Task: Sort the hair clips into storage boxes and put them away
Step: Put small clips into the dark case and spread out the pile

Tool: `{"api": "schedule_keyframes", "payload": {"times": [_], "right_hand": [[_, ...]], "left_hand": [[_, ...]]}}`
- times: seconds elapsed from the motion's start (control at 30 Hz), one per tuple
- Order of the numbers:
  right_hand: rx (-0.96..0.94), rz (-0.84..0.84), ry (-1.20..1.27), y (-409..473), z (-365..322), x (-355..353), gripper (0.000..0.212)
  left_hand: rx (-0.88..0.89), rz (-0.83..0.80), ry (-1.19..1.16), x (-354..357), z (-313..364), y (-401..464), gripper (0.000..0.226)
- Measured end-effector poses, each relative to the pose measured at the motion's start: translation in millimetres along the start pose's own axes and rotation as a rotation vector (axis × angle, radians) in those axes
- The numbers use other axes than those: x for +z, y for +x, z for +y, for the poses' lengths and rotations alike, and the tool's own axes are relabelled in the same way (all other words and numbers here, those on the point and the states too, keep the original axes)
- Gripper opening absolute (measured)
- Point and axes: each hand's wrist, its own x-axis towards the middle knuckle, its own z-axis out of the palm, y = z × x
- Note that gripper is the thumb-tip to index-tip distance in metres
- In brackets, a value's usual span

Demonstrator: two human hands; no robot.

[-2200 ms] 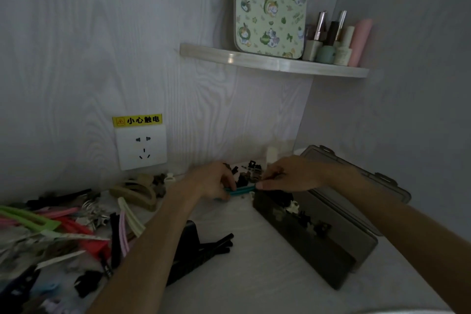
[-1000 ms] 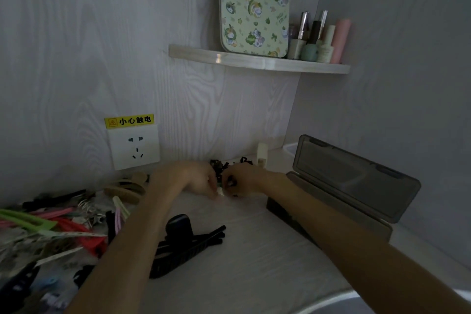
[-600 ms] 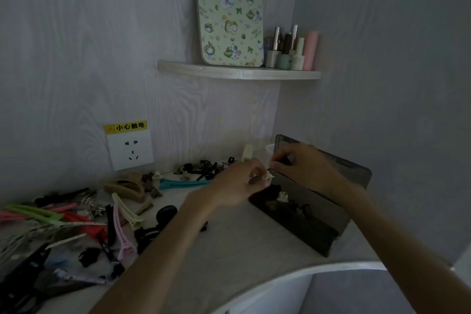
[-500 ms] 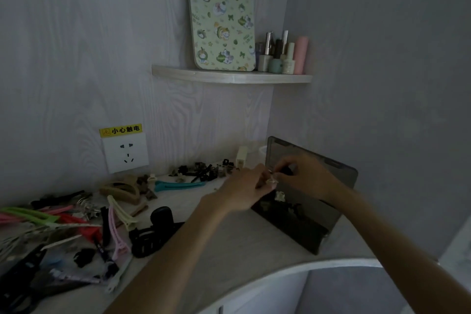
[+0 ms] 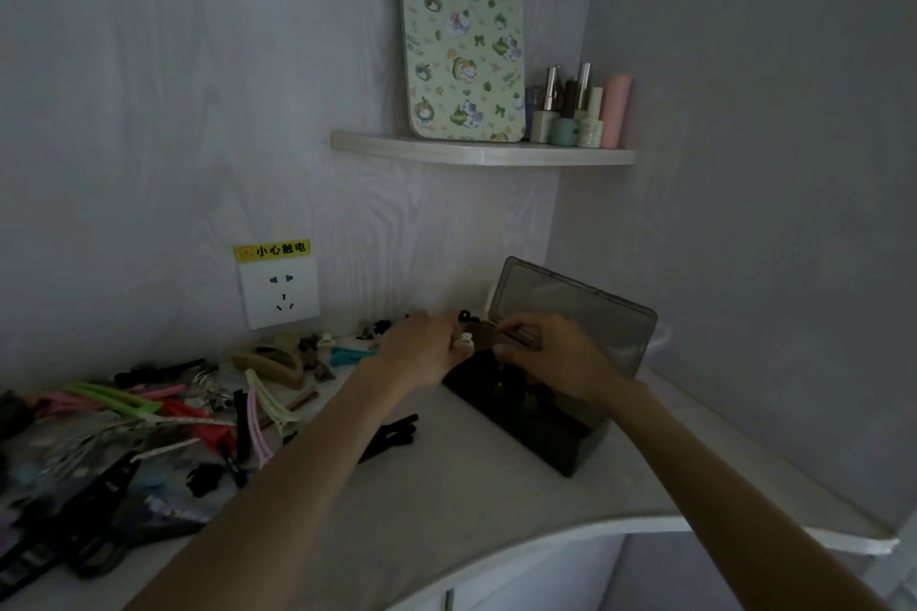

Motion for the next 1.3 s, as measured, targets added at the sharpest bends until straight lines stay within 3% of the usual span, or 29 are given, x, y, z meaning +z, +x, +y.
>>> {"api": "schedule_keyframes", "payload": {"times": [0.17, 0.27, 0.37, 0.43, 0.47, 0.5, 0.53, 0.57, 0.63, 0.73, 0.83, 0.93, 1.07, 1.3], "right_hand": [[-0.056, 0.111, -0.209, 31.6, -11.3, -7.2, 0.020], [-0.226, 0.178, -0.402, 64.2, -11.5, 1.7, 0.031], [-0.165, -0.003, -0.622, 84.7, -1.7, 4.2, 0.038], [-0.143, -0.118, -0.736, 90.0, -0.2, 5.0, 0.028], [-0.154, -0.161, -0.809, 91.8, 1.9, 6.4, 0.012], [-0.161, -0.209, -0.818, 93.8, -0.9, 3.1, 0.018], [-0.161, -0.220, -0.821, 94.1, -1.2, 0.1, 0.032], [-0.141, -0.220, -0.833, 95.9, -3.9, -6.1, 0.033], [-0.071, -0.359, -0.816, 96.7, -11.0, -17.0, 0.011], [0.099, -0.559, -0.752, 102.1, -9.6, -27.5, 0.026], [0.096, -0.531, -0.665, 112.6, -13.8, -33.7, 0.031], [0.158, -0.548, -0.451, 120.8, -14.4, -19.1, 0.041], [0.201, -0.574, -0.441, 127.7, -15.1, 15.1, 0.029], [0.314, -0.583, -0.446, 136.3, -1.8, 44.8, 0.040]], "left_hand": [[0.141, -0.239, -0.247, -4.3, -17.5, 3.2, 0.027], [0.116, -0.210, -0.384, -2.5, -34.1, 21.8, 0.036], [0.074, -0.141, -0.511, -5.2, -41.7, 36.4, 0.043], [0.004, -0.249, -0.552, -10.9, -44.5, 43.5, 0.038], [-0.009, -0.317, -0.556, -10.7, -46.6, 46.4, 0.030], [-0.021, -0.387, -0.573, -12.8, -47.8, 49.4, 0.023], [-0.033, -0.450, -0.598, -14.0, -47.9, 50.5, 0.027], [-0.055, -0.518, -0.619, -16.7, -46.4, 51.4, 0.032], [-0.092, -0.606, -0.634, -17.2, -44.7, 52.0, 0.038], [-0.118, -0.633, -0.560, -19.7, -50.0, 50.0, 0.034], [-0.227, -0.472, -0.455, -25.3, -66.2, 47.1, 0.025], [-0.262, -0.319, -0.137, -34.4, -80.2, 42.8, 0.035], [-0.080, -0.394, 0.031, -33.7, -93.1, 40.0, 0.052], [-0.119, -0.318, 0.119, -28.6, -103.9, 31.7, 0.015]]}}
